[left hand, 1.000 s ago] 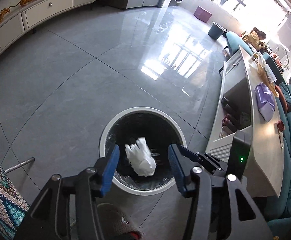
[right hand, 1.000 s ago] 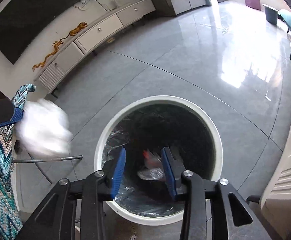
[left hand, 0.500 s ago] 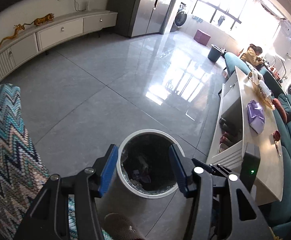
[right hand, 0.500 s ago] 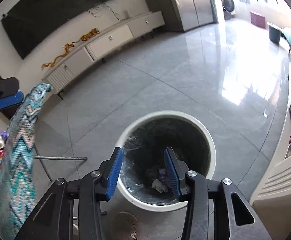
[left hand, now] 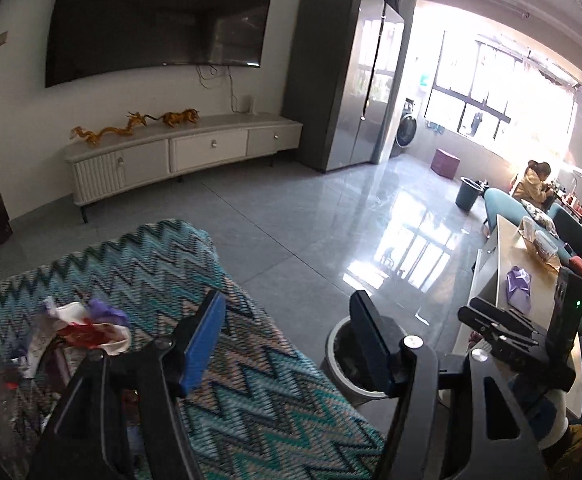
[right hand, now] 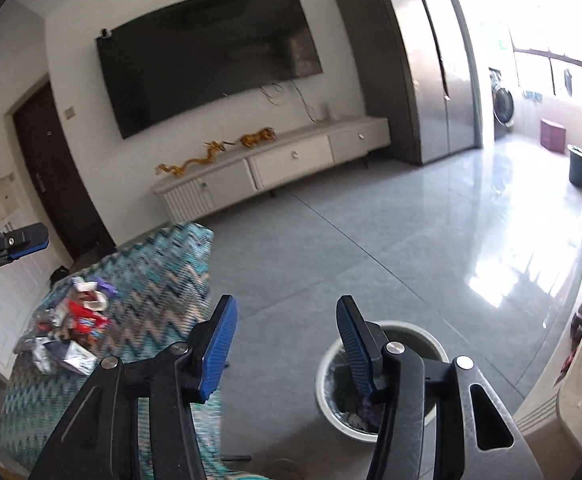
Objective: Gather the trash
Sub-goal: 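Return both tools to the table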
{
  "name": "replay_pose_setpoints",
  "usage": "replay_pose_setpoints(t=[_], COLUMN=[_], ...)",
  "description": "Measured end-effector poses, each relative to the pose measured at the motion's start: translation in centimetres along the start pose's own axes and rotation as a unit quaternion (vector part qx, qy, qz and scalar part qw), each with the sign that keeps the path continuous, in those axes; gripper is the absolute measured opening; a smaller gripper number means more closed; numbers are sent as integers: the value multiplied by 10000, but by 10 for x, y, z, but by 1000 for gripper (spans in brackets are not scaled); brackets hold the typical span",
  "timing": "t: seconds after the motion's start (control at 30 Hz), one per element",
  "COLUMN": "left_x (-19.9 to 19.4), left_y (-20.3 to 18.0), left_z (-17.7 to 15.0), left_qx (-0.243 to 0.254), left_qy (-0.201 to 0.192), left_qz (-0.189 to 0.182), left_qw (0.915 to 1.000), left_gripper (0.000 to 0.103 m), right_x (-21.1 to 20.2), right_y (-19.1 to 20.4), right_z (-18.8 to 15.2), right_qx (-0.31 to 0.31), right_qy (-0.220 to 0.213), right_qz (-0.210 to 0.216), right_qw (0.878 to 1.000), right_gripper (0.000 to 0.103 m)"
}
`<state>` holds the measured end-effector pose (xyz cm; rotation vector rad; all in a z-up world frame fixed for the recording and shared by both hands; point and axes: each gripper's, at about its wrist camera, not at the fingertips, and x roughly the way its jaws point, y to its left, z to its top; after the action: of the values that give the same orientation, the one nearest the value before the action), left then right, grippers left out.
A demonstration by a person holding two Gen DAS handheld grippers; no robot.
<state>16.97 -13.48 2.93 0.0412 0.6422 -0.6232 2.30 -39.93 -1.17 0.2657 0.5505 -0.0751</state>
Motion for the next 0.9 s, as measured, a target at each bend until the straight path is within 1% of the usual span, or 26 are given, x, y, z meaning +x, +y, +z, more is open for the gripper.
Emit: replay_pose_setpoints(t=[0.13,0.23,0.3,0.4,0.5,0.57,0.67,0.73,0.9], left_x=[-63,-99,-117,-141,-157,-160,-152,-140,-107], left_y=[51,82,102,128,151,159,167,171,170], left_z=[-20,-39,-53,-79,-101,-114,-128,-137,-154], left_qx=[-75,-116,-234,-471,-734,-907,-1073,-1102,-1186], left_qy=[-237,-309,-308,-337,-338,-310,-170,-43,297], left_qz=[485,788,1001,1174,1255,1261,1273,1316,1194], left_qw=[9985,9963,9942,9914,9888,9874,9859,9851,9853], left_gripper=[63,63,63,63,63,63,63,63,65], right_x=[-19,-26,-29,-30,-29,-26,-15,-7,20], right_y=[37,65,88,118,143,156,172,180,193], right_z=[9,13,14,14,9,5,-2,-10,-26], right_qx=[-282,-534,-730,-1028,-1258,-1376,-1525,-1591,-1701], right_qy=[-143,-185,-184,-181,-123,-52,127,265,679], right_qz=[257,401,569,753,997,1110,1284,1414,1719], right_qw=[9992,9976,9955,9917,9870,9842,9798,9767,9679], right_gripper=[52,53,53,53,54,56,57,58,61])
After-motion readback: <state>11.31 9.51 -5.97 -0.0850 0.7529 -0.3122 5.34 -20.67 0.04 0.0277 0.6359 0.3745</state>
